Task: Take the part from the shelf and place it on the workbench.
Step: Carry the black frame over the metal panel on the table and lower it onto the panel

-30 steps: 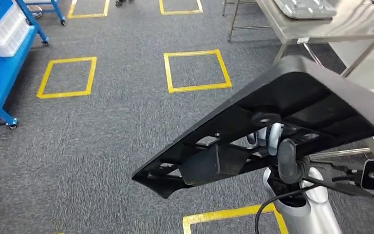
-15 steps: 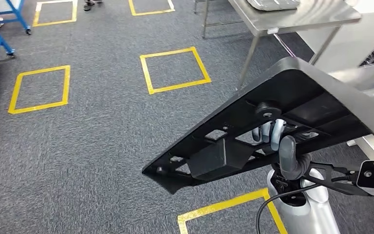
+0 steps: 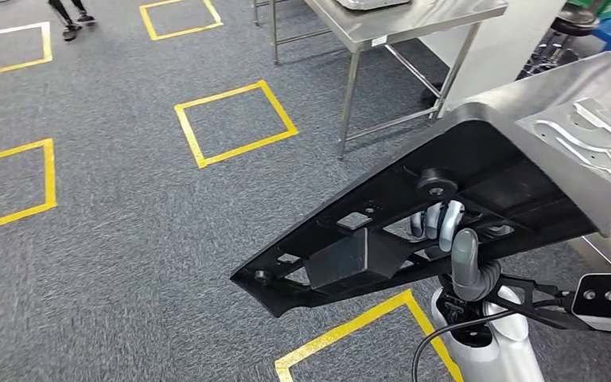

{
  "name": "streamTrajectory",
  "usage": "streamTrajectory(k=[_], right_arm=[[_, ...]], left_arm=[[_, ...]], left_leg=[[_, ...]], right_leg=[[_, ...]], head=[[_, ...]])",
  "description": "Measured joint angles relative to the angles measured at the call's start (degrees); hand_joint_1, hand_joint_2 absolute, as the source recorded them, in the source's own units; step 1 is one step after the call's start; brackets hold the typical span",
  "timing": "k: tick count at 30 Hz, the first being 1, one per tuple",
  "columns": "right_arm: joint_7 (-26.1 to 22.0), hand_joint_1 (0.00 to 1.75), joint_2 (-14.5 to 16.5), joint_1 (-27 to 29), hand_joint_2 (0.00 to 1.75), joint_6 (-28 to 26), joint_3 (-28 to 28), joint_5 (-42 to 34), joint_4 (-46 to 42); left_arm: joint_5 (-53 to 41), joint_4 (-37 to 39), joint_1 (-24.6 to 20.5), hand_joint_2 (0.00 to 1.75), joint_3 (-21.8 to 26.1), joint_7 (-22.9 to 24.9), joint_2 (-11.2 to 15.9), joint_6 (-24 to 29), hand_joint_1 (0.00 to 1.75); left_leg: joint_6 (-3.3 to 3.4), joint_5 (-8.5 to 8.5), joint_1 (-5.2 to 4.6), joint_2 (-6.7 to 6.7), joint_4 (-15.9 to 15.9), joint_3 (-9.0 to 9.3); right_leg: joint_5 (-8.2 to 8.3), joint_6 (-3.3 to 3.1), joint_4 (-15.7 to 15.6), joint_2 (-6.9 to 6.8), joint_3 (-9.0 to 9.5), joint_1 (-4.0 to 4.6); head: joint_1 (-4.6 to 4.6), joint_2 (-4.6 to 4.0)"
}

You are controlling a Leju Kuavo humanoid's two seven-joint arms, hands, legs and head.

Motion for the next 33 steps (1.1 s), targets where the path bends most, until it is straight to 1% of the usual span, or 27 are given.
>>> streamTrajectory(k=[2,3,4,6,7,8,9,10,11,13,14,15,17,18,19,20,22,23,24,25,26,27,29,30,31,32,33], right_arm=[[-0.13,1.75,0.02,0.29,1.75,0.03,-0.27,0.22,0.02],[-0.21,1.75,0.02,0.48,1.75,0.01,-0.52,0.45,0.0],[-0.26,1.75,0.02,0.65,1.75,-0.04,-0.8,0.75,-0.01],[-0.31,1.75,0.13,0.96,1.75,-0.14,-1.23,1.4,-0.03],[-0.32,1.75,0.21,1.18,1.75,-0.17,-1.34,1.73,-0.01],[-0.32,1.75,0.33,1.47,1.75,-0.19,-1.4,2.05,0.03],[-0.3,1.75,0.44,1.73,1.75,-0.19,-1.42,2.31,0.1],[-0.27,1.75,0.51,1.9,1.75,-0.17,-1.42,2.44,0.19],[-0.25,1.75,0.58,1.98,1.75,-0.15,-1.42,2.45,0.3],[-0.2,1.75,0.73,1.91,1.75,-0.02,-1.42,2.1,0.53],[-0.17,1.75,0.87,1.8,1.75,0.12,-1.41,1.75,0.68],[-0.05,1.75,1.05,1.62,1.75,0.36,-1.4,1.3,0.88],[0.24,1.75,1.36,1.22,1.75,0.85,-1.37,0.53,1.34],[0.41,1.75,1.5,1.03,1.75,1.04,-1.34,0.22,1.56],[0.56,1.75,1.66,0.74,1.75,1.14,-1.29,-0.02,1.75],[0.72,1.75,1.95,0.36,1.75,1.2,-1.15,-0.33,1.93],[0.99,1.75,2.55,-0.36,1.75,1.25,-0.77,-1.09,2.28],[1.05,1.75,2.76,-0.53,1.75,1.22,-0.57,-1.47,2.44],[1.06,1.75,2.83,-0.57,1.75,1.19,-0.47,-1.81,2.55],[1.05,1.75,2.84,-0.57,1.75,1.15,-0.41,-2.12,2.62],[1.03,1.75,2.84,-0.59,1.75,1.11,-0.37,-2.35,2.65],[1.0,1.75,2.85,-0.61,1.75,1.09,-0.31,-2.5,2.64],[0.91,1.75,2.88,-0.71,1.75,1.05,-0.12,-2.6,2.63],[0.89,1.75,2.91,-0.75,1.75,1.03,-0.03,-2.6,2.64],[0.86,1.75,2.94,-0.78,1.75,1.02,0.04,-2.61,2.64],[0.86,1.75,2.96,-0.79,1.75,1.01,0.1,-2.61,2.64],[0.86,1.75,2.97,-0.76,1.75,1.01,0.13,-2.62,2.63]], left_arm=[[-0.39,0.0,-0.08,0.0,-0.28,0.3,-0.04,0.01,0.0],[-0.63,0.01,-0.19,0.0,-0.52,0.52,-0.07,0.02,0.0],[-0.88,0.01,-0.25,0.0,-0.76,0.8,-0.13,0.03,0.0],[-1.29,0.02,-0.17,0.0,-1.02,1.47,-0.32,0.16,0.0],[-1.43,0.02,-0.03,0.0,-1.05,1.86,-0.47,0.36,0.0],[-1.51,0.02,0.08,0.0,-1.09,2.23,-0.65,0.66,0.0],[-1.61,0.02,0.13,0.0,-1.15,2.52,-0.85,0.96,0.0],[-1.71,0.02,0.11,0.0,-1.25,2.71,-1.07,1.2,0.0],[-1.79,0.02,0.05,0.0,-1.34,2.81,-1.28,1.37,0.0],[-1.75,0.02,-0.04,0.0,-1.5,2.76,-1.65,1.64,0.0],[-1.58,0.02,-0.07,0.0,-1.54,2.66,-1.78,1.79,0.0],[-1.31,0.02,-0.09,0.0,-1.55,2.53,-1.88,1.91,0.0],[-0.82,0.02,-0.23,0.0,-1.56,2.28,-2.06,2.01,0.0],[-0.54,0.02,-0.35,0.0,-1.56,2.16,-2.15,2.05,0.0],[-0.27,0.02,-0.44,0.0,-1.55,2.04,-2.26,2.14,0.0],[0.08,0.02,-0.49,0.0,-1.48,1.94,-2.34,2.32,0.0],[0.83,0.02,-0.32,0.0,-1.14,1.82,-2.48,2.78,0.0],[1.09,0.02,-0.18,0.0,-0.96,1.82,-2.51,2.94,0.0],[1.3,0.02,-0.07,0.0,-0.84,1.82,-2.53,3.0,0.0],[1.42,0.02,-0.01,0.0,-0.79,1.79,-2.54,2.96,0.0],[1.52,0.01,-0.01,0.0,-0.78,1.72,-2.55,2.85,0.0],[1.61,0.01,-0.03,0.0,-0.78,1.63,-2.55,2.72,0.0],[1.67,-0.01,-0.06,0.0,-0.78,1.47,-2.54,2.44,0.0],[1.69,-0.01,-0.08,0.0,-0.78,1.43,-2.54,2.36,0.0],[1.7,-0.01,-0.13,0.0,-0.78,1.4,-2.54,2.29,0.0],[1.7,0.0,-0.21,0.0,-0.78,1.39,-2.54,2.24,0.0],[1.69,0.0,-0.34,0.0,-0.78,1.38,-2.57,2.17,0.0]], left_leg=[[0.84,0.09,-0.17,0.94,-0.35,0.13],[1.25,0.23,-0.18,1.51,-0.59,0.27],[1.64,0.38,-0.14,2.12,-0.87,0.42],[2.14,0.45,-0.21,3.4,-1.19,0.62],[2.28,0.38,-0.29,4.11,-1.21,0.64],[2.33,0.29,-0.34,4.83,-1.19,0.66],[2.34,0.18,-0.36,5.53,-1.18,0.71],[2.28,0.05,-0.37,6.19,-1.17,0.82],[2.19,-0.1,-0.38,6.81,-1.18,1.01],[1.8,-0.49,-0.51,7.86,-1.18,1.47],[1.54,-0.68,-0.6,8.32,-1.18,1.66],[1.26,-0.84,-0.68,8.81,-1.22,1.82],[0.69,-1.09,-0.77,9.9,-1.6,2.11],[0.41,-1.39,-0.74,9.84,-1.51,2.31],[0.18,-2.12,-0.7,9.09,-0.57,2.11],[-0.01,-3.39,-0.66,7.97,1.55,1.3],[-0.21,-6.8,-0.54,5.63,9.12,-2.12],[-0.28,-7.94,-0.53,5.16,12.61,-4.04],[-0.31,-8.07,-0.52,4.9,14.52,-5.31],[-0.29,-7.0,-0.52,4.75,14.16,-5.54],[-0.23,-4.94,-0.5,4.51,11.6,-4.71],[-0.13,-2.48,-0.42,3.72,7.61,-3.17],[0.16,0.39,-0.26,1.63,0.88,-0.43],[0.37,0.72,-0.22,0.96,-0.62,0.16],[0.64,0.52,-0.3,0.99,-0.95,0.3],[0.99,0.59,-0.32,1.47,-1.02,0.34],[1.38,0.71,-0.31,2.05,-1.21,0.44]], right_leg=[[0.13,0.7,-0.02,0.82,-0.32,-0.21],[-0.11,1.03,0.25,0.23,-0.46,-0.18],[-0.87,1.32,1.34,-1.05,-0.96,-0.15],[-3.92,1.8,6.91,-4.29,-3.64,-0.15],[-5.52,2.0,10.64,-5.16,-5.53,-0.24],[-6.45,2.15,13.63,-5.56,-7.12,-0.34],[-6.33,2.23,14.86,-5.77,-7.84,-0.42],[-5.15,2.24,13.83,-5.99,-7.4,-0.46],[-3.22,2.14,10.72,-6.44,-5.8,-0.46],[-0.19,1.65,2.96,-8.51,-1.75,-0.06],[0.42,1.34,0.54,-9.22,-0.5,0.23],[0.39,1.06,-0.49,-9.54,-0.02,0.51],[0.42,0.52,-0.79,-8.4,0.05,0.59],[0.58,0.27,-1.19,-7.85,0.28,0.43],[0.78,-0.01,-1.67,-7.33,0.57,0.21],[1.0,-0.3,-2.1,-6.82,0.87,-0.03],[1.09,-0.67,-2.38,-5.68,1.1,-0.15],[1.06,-0.77,-2.34,-4.99,1.14,-0.13],[0.99,-0.78,-2.26,-4.27,1.19,-0.1],[0.9,-0.74,-2.15,-3.55,1.26,-0.09],[0.77,-0.64,-2.01,-2.82,1.37,-0.11],[0.6,-0.48,-1.84,-2.15,1.46,-0.14],[0.26,0.0,-1.32,-0.87,1.34,-0.06],[0.2,0.28,-1.13,-0.31,1.12,-0.06],[0.24,0.6,-1.04,0.25,0.9,-0.07],[0.3,0.95,-1.09,0.73,0.73,-0.17],[0.18,1.26,-0.93,0.53,0.61,-0.23]], head=[[-0.01,0.0],[0.0,0.0],[0.0,0.0],[0.01,0.0],[0.01,0.0],[0.01,0.0],[0.01,0.0],[0.01,0.0],[0.01,0.0],[0.01,0.0],[0.01,0.0],[0.01,0.0],[-0.01,0.0],[-0.01,0.0],[-0.01,0.0],[-0.01,0.0],[-0.01,0.0],[-0.01,0.0],[-0.01,0.0],[-0.01,0.0],[-0.01,0.0],[-0.01,0.0],[-0.01,0.0],[-0.01,0.0],[-0.01,0.0],[-0.01,0.0],[-0.01,0.0]])
